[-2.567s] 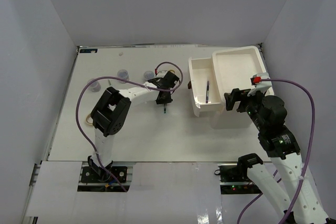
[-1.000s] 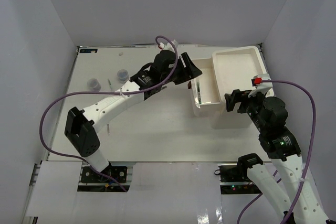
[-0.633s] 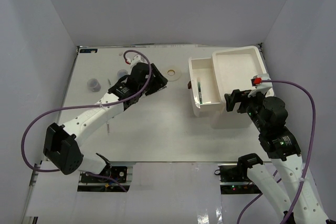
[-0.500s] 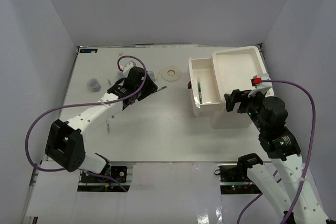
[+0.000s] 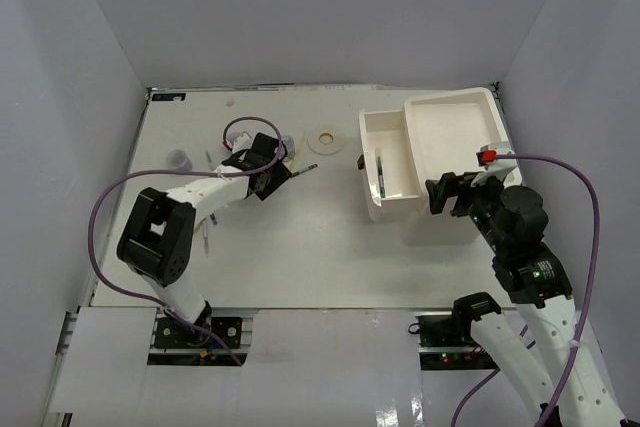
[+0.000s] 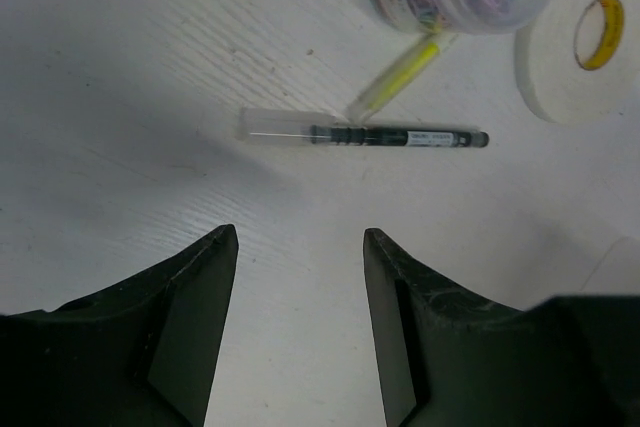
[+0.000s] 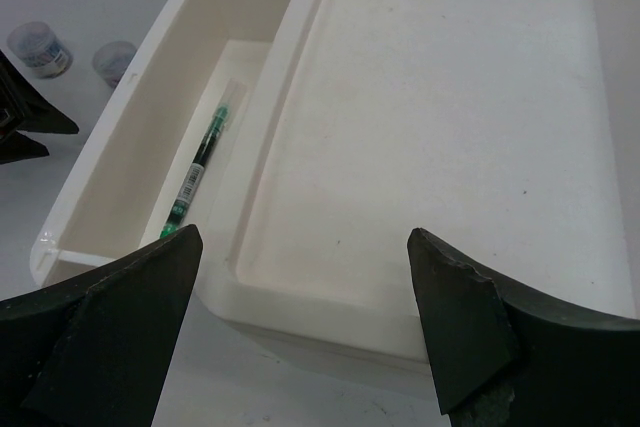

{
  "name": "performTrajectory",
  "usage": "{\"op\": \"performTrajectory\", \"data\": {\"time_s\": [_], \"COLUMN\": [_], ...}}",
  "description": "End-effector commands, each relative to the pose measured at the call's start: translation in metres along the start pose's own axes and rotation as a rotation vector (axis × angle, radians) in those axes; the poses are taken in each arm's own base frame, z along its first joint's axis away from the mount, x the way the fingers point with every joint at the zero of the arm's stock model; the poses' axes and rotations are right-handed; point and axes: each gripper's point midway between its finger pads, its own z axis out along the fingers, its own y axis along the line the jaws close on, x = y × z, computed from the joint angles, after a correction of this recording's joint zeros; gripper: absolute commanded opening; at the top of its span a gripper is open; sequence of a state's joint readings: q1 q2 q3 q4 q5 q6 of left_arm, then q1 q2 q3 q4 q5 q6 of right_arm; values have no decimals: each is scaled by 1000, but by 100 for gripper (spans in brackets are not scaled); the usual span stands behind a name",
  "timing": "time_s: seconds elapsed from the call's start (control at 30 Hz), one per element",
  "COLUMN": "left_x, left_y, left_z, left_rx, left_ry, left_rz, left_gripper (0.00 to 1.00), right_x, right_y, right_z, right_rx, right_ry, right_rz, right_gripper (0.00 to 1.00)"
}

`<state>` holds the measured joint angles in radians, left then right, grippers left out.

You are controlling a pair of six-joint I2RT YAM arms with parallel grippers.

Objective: Sort the stationery into containers
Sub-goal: Pick up the pen from the center of the board.

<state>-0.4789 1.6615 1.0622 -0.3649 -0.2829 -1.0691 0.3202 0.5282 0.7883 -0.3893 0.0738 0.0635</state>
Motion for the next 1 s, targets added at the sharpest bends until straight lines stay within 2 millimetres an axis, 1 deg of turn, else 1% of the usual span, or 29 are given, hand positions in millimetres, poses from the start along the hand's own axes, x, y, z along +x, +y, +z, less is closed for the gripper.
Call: {"op": "performTrajectory", "data": {"time_s": [0.0, 0.1, 0.17, 0.27, 0.3, 0.33, 0.37, 0.43, 0.47, 0.53, 0.57, 0.67, 0.8, 0.97], "left_x": [-19, -27, -40, -48, -51, -55, -62, -63, -72, -75, -80, -81, -72, -67], "left_y": [-16, -7, 12, 47, 71, 80, 93, 113, 121, 133, 139, 156, 167, 177], "left_z": [-1, -2, -8, -15, -13, -19, -21, -25, -30, -33, -34, -32, -24, -18], "left_rx": [27, -2, -59, -141, -189, -196, -216, -247, -256, -277, -283, -306, -329, -348], "left_ry": [-49, -74, -101, -103, -94, -95, -97, -102, -120, -122, -123, -92, -42, -12], "left_rz": [-65, -30, 9, 51, 35, 27, 23, 27, 32, 39, 31, 48, 65, 65], "left_gripper": [64, 63, 64, 63, 63, 63, 63, 63, 63, 63, 63, 63, 62, 61], "right_x": [14, 14, 13, 14, 14, 14, 14, 15, 16, 16, 15, 16, 16, 17], "right_y": [-1, -1, 0, 1, 3, 3, 4, 5, 5, 6, 6, 6, 6, 6], "right_z": [-1, -2, -3, -3, -3, -3, -3, -2, -2, -2, -2, -3, -3, -3], "right_rx": [0, 0, -6, -13, -20, -22, -27, -33, -34, -36, -39, -39, -38, -35], "right_ry": [38, 34, 28, 27, 26, 23, 21, 23, 23, 22, 21, 21, 19, 19], "right_rz": [-3, -3, -2, -2, 0, 2, 3, 3, 3, 4, 4, 5, 4, 3], "right_gripper": [90, 90, 90, 90, 90, 90, 90, 90, 90, 90, 90, 90, 90, 90]}}
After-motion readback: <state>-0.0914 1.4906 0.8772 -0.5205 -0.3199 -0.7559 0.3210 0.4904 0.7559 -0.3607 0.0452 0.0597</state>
